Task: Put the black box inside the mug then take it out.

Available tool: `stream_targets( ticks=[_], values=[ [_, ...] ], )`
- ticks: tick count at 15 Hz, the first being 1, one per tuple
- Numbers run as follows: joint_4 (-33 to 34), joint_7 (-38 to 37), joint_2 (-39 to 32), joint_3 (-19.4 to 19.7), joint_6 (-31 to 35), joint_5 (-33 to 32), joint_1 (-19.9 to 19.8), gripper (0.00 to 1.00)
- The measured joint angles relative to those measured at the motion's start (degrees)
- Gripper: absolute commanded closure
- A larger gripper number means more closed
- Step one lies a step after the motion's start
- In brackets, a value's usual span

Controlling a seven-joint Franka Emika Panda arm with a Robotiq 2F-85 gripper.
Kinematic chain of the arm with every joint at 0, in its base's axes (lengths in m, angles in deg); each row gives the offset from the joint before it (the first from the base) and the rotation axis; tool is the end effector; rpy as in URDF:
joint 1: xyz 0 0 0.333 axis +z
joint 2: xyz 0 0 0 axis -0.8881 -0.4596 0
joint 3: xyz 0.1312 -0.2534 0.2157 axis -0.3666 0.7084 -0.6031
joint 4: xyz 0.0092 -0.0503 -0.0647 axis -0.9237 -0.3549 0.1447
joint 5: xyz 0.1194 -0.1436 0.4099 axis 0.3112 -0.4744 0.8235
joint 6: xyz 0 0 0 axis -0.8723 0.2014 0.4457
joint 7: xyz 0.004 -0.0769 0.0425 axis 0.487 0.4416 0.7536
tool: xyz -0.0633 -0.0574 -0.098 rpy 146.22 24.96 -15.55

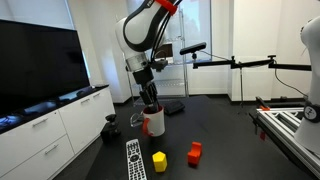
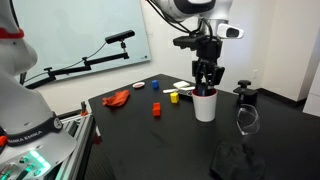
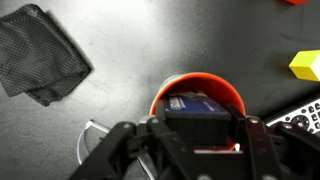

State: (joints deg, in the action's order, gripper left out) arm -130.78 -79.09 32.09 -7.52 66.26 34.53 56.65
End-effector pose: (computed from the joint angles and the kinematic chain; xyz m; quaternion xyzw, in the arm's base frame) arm 0.6391 -0.1022 0.2537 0.9952 0.0073 -0.0968 0.0121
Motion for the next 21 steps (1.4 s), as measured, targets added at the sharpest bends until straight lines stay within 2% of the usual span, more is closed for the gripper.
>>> stream_targets(
  ticks=[5, 11, 14, 17, 21],
  values=[
    [-1.4, 0.6, 2.2, -0.1, 0.0, 0.0, 0.0, 0.68],
    [-12.0, 5.6, 22.8, 0.4, -2.8, -0.1, -0.1, 0.68],
    [-14.3, 6.4, 28.7, 0.5, -5.4, -0.1, 0.1, 0.68],
    [-16.4, 7.7, 29.6, 0.3, -7.0, -0.2, 1.3, 0.68],
    [-18.7, 7.8, 25.6, -0.7, -6.3, -0.5, 3.5, 0.68]
  ],
)
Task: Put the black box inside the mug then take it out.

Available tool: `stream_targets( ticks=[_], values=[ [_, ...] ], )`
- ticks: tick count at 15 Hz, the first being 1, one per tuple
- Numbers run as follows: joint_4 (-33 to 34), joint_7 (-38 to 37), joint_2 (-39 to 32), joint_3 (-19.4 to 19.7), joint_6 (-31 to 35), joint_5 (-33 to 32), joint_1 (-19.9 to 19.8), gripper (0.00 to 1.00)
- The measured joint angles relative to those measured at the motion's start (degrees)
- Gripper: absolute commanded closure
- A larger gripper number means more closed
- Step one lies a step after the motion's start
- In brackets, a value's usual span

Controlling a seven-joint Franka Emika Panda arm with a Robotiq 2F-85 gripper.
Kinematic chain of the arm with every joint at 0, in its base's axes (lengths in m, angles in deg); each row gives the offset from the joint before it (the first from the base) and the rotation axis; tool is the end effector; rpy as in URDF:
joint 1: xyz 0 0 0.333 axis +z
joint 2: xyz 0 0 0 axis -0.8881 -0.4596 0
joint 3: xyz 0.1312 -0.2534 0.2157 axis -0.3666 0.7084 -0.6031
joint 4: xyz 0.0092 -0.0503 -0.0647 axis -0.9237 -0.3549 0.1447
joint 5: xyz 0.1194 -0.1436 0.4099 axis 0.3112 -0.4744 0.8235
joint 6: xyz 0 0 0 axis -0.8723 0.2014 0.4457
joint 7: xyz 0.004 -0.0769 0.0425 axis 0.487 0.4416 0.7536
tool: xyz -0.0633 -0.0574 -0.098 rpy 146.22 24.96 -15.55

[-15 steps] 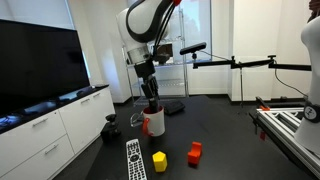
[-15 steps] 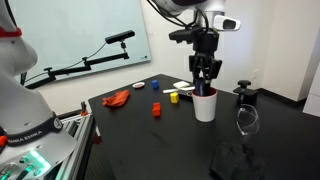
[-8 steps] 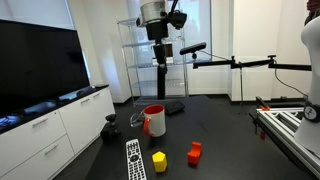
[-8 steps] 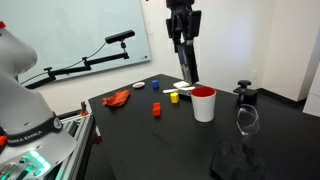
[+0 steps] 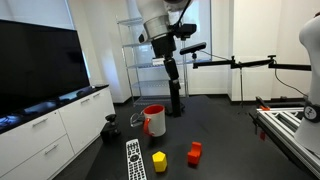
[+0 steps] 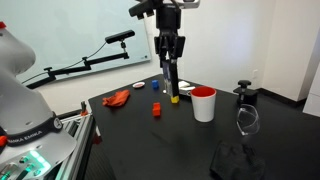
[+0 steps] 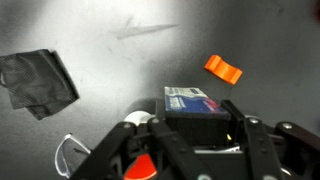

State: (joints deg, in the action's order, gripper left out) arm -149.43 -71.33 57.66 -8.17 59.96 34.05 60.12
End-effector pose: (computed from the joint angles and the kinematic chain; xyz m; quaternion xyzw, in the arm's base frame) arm 0.5211 -0.0477 0.3600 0.9898 0.1098 -0.0909 0.0042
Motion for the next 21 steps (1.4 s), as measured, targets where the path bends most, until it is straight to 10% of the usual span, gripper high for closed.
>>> stream_targets(
  ticks=[10, 11, 21],
  values=[
    [-1.4, -3.2, -9.6, -2.1, 9.6, -5.8, 2.2, 0.68],
    [-1.4, -3.3, -9.7, -2.1, 9.7, -5.9, 2.3, 0.18],
    [-1.4, -3.3, -9.6, -1.9, 10.0, -5.9, 2.3, 0.00]
  ],
)
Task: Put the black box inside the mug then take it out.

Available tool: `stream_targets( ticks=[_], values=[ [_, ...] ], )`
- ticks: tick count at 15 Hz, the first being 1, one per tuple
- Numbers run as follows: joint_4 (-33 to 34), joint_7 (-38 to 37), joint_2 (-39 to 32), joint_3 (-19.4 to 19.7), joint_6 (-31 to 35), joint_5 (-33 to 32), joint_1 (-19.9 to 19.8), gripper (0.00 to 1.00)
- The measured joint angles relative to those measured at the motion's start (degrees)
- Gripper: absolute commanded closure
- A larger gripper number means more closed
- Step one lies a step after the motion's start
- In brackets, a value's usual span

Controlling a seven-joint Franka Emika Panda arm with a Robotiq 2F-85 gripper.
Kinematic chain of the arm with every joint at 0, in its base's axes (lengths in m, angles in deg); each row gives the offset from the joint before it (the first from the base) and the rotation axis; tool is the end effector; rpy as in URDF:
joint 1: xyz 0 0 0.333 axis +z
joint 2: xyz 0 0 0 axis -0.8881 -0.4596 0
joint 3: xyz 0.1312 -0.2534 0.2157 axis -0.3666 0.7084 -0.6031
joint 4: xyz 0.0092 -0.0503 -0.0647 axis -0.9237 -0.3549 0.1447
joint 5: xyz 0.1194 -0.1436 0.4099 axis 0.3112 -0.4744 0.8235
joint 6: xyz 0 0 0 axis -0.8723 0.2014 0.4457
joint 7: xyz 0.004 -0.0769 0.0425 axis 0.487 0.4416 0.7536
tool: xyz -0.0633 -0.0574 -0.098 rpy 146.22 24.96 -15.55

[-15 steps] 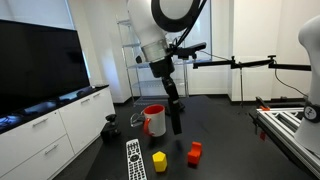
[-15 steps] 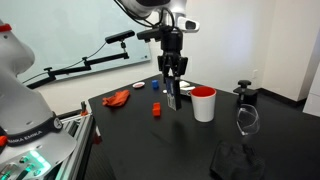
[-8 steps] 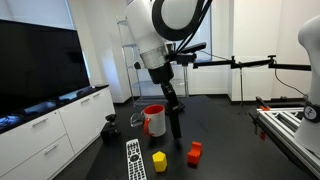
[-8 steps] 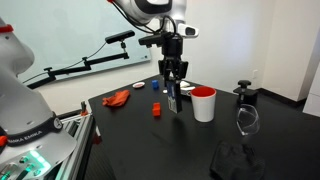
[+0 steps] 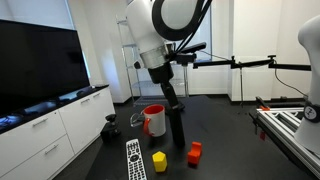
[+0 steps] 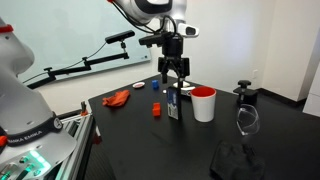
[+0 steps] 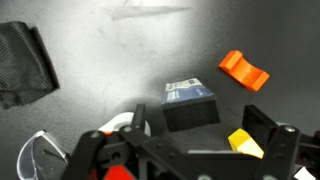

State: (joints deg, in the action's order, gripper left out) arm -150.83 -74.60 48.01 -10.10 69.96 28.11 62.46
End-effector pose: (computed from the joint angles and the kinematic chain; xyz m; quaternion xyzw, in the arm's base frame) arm 0.5366 -0.0132 0.2708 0.9812 0.1557 -0.1036 0.0469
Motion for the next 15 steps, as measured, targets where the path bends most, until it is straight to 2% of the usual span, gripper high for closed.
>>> stream_targets(
  ticks=[7, 12, 15],
  values=[
    [0.0, 0.0, 1.5, 0.3, 0.2, 0.3, -0.2, 0.00],
    [0.2, 0.2, 12.6, 0.2, -4.5, 3.5, 0.0, 0.00],
    [0.3, 0.2, 15.6, 0.1, -6.3, 4.4, 0.3, 0.00]
  ],
)
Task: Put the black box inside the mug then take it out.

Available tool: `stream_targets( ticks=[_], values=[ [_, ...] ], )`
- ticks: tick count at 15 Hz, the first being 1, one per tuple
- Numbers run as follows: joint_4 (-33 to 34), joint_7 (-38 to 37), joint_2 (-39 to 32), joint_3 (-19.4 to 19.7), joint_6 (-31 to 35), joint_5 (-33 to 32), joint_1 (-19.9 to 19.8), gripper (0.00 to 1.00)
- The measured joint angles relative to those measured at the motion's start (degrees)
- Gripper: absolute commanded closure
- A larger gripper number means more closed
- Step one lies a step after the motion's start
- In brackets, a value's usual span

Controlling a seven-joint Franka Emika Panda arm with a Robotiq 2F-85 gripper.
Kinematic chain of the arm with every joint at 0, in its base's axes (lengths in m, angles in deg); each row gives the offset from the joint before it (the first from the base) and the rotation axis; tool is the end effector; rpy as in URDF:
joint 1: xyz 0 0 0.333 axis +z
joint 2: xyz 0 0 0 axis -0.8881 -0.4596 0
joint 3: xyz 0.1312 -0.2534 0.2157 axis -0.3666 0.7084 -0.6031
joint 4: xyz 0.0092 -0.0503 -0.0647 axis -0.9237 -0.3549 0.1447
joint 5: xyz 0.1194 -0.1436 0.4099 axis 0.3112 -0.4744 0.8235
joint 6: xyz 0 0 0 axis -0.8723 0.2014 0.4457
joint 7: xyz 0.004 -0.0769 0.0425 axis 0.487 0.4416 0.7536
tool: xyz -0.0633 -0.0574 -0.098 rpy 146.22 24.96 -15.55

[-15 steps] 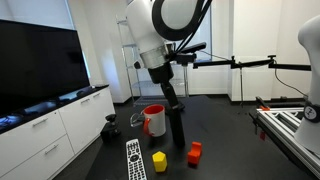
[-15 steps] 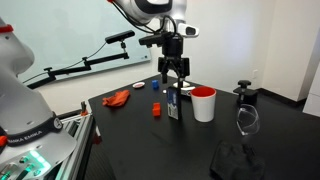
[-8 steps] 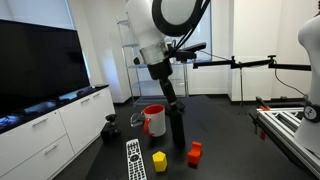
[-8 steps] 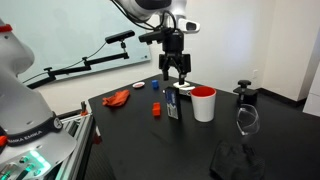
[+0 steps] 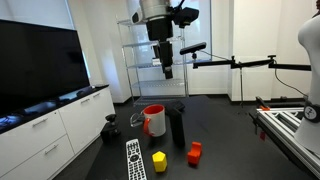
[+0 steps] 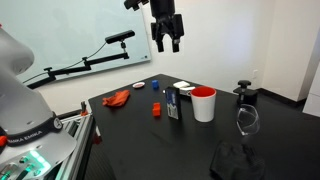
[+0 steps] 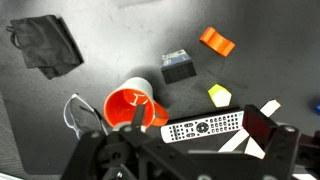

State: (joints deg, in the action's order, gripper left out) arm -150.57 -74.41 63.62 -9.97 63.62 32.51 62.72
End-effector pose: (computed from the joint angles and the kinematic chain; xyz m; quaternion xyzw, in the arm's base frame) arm 0.5205 -0.0090 0.4094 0.9911 0.1280 -0.0185 0.0312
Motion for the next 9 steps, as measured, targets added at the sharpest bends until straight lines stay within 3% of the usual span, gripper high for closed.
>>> stream_targets(
  ticks=[9],
  values=[
    [0.0, 0.0, 0.2, 0.0, -0.2, 0.8, 0.3, 0.00]
  ],
)
